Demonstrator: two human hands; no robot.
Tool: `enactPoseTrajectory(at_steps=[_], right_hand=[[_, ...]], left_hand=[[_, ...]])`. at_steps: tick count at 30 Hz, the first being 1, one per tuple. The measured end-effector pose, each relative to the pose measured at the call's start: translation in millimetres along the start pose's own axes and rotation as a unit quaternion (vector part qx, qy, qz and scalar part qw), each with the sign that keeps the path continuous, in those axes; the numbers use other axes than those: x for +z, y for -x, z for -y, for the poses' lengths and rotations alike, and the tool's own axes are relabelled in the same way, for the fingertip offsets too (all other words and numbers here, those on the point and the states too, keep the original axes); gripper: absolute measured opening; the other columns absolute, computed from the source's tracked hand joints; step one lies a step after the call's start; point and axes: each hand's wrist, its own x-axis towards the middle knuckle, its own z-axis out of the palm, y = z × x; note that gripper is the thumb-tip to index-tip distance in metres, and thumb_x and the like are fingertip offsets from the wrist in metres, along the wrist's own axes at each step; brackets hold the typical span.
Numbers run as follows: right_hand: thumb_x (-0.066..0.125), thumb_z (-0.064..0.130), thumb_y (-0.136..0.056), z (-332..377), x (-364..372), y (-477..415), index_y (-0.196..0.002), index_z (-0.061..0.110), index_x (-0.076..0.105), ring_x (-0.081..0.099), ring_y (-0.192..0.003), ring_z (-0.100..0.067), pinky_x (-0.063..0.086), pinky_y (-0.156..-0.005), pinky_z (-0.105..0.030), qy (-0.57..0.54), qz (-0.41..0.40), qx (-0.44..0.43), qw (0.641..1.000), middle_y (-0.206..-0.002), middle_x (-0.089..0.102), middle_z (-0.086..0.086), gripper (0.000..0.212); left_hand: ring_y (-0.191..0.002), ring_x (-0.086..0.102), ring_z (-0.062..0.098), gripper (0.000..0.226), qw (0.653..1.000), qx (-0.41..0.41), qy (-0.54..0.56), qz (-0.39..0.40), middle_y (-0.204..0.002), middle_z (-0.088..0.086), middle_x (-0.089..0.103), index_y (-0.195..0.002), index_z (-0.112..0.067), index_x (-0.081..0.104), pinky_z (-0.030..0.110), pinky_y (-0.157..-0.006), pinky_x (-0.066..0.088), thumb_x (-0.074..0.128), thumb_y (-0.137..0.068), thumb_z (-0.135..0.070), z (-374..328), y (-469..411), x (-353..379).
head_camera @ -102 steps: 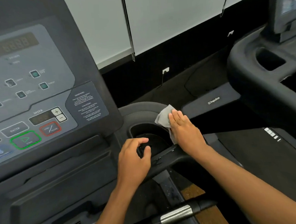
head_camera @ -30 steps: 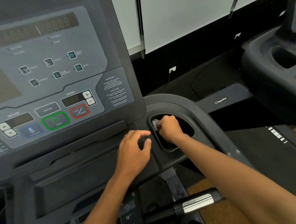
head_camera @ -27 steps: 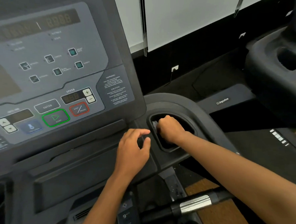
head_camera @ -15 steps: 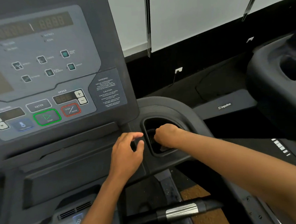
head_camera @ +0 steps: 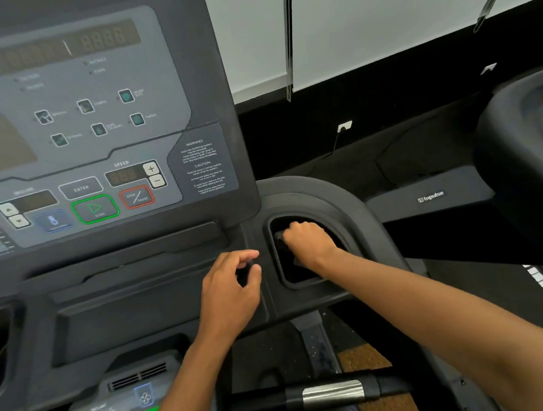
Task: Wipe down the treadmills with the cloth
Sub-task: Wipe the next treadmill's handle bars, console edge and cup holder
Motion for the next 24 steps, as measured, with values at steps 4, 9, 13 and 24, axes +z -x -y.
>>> enactPoseTrajectory(at_steps=[4,9,13,24], right_hand=[[0.069,0.005,-0.085,3.2,8.0,-8.7,-0.109,0.006,0.072,0.068,-0.1,-0.04,0.048,-0.075,-0.043,-0.064,-0.056,0.009,0.996,-0.113,0.068,-0.015,0.024],[0.064,0.016,-0.091,-10.0,21.8,0.5,-0.11,0.015,0.074,0.068,-0.096,-0.039,0.048,-0.071,-0.041,-0.119,-0.063,-0.008,0.991,-0.112,0.069,-0.01,0.021],[0.065,0.023,-0.093,-21.0,12.8,7.9,-0.103,0.019,0.073,0.067,-0.097,-0.035,0.05,-0.073,-0.039,-0.131,0.016,-0.061,0.989,-0.112,0.068,-0.008,0.014],[0.056,0.009,-0.098,-5.7,-8.4,1.3,-0.115,0.007,0.069,0.069,-0.099,-0.037,0.05,-0.071,-0.042,0.112,0.026,-0.094,0.989,-0.121,0.064,-0.015,0.022]], left_hand=[[-0.099,0.066,-0.005,0.022,1.0,-0.007,0.003,-0.013,-0.107,-0.018,0.07,-0.111,-0.027,0.076,0.022,-0.086,0.055,0.074,-0.092,-0.016,8.0,3.9,-3.7],[-0.101,0.065,-0.007,0.024,1.0,-0.011,0.017,-0.004,-0.108,-0.02,0.069,-0.112,-0.031,0.074,0.014,-0.084,0.051,0.074,-0.093,-0.017,5.8,5.0,-2.9],[-0.104,0.064,-0.006,0.025,1.0,-0.011,0.028,0.008,-0.109,-0.019,0.069,-0.114,-0.031,0.074,0.015,-0.084,0.051,0.073,-0.093,-0.018,-1.0,4.0,-1.3],[-0.107,0.063,-0.007,0.027,0.999,-0.008,0.028,0.015,-0.112,-0.018,0.069,-0.119,-0.03,0.072,0.017,-0.086,0.052,0.072,-0.094,-0.02,0.3,-0.2,-4.3]])
